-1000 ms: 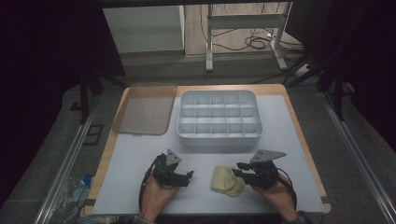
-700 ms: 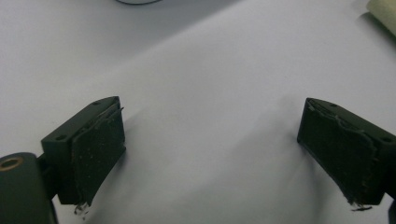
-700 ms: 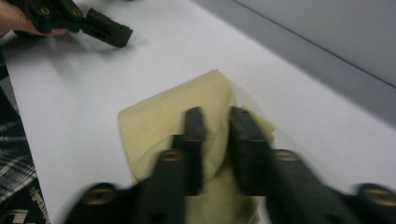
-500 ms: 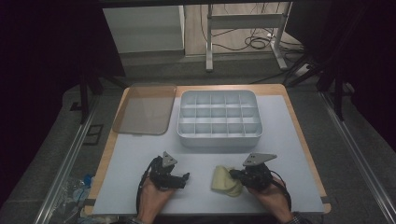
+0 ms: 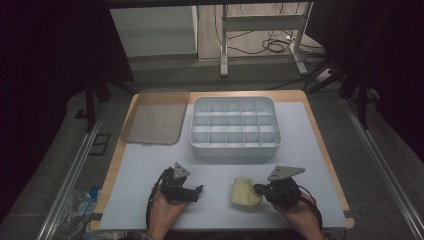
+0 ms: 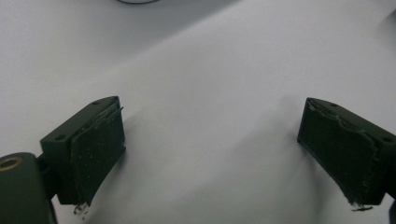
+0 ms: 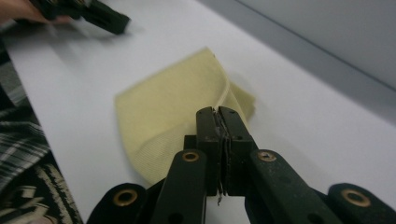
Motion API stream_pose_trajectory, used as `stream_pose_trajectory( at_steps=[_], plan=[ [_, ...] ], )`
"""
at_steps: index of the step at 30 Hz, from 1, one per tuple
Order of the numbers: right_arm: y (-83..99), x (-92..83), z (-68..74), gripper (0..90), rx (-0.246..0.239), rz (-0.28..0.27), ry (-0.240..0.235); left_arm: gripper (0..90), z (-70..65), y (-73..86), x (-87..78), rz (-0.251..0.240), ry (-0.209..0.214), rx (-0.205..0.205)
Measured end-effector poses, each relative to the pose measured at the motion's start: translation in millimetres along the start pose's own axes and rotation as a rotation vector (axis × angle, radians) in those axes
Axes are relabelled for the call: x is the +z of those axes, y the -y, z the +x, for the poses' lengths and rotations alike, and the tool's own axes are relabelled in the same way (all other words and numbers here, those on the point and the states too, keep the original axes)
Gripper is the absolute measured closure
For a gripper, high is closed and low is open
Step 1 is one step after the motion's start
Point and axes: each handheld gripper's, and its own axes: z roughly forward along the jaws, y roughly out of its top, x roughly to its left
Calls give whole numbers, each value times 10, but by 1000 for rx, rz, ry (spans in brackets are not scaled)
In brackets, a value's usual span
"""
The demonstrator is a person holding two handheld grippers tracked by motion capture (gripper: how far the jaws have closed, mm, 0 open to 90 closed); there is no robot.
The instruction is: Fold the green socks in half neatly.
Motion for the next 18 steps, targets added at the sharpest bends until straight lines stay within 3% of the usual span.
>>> stream_pose_trajectory(
  at_steps=[4,8,13,18],
  plan=[
    [99,35,-41,832,7,10,25,72,0,0,0,0,0,0],
    [144,79,-72,690,2,23,59,72,0,0,1,0,0,0],
    [53,-2,-45,682,-21,-11,80,71,0,0,0,0,0,0],
    [-37,-11,3,716,-45,-32,72,71,0,0,0,0,0,0]
  ],
)
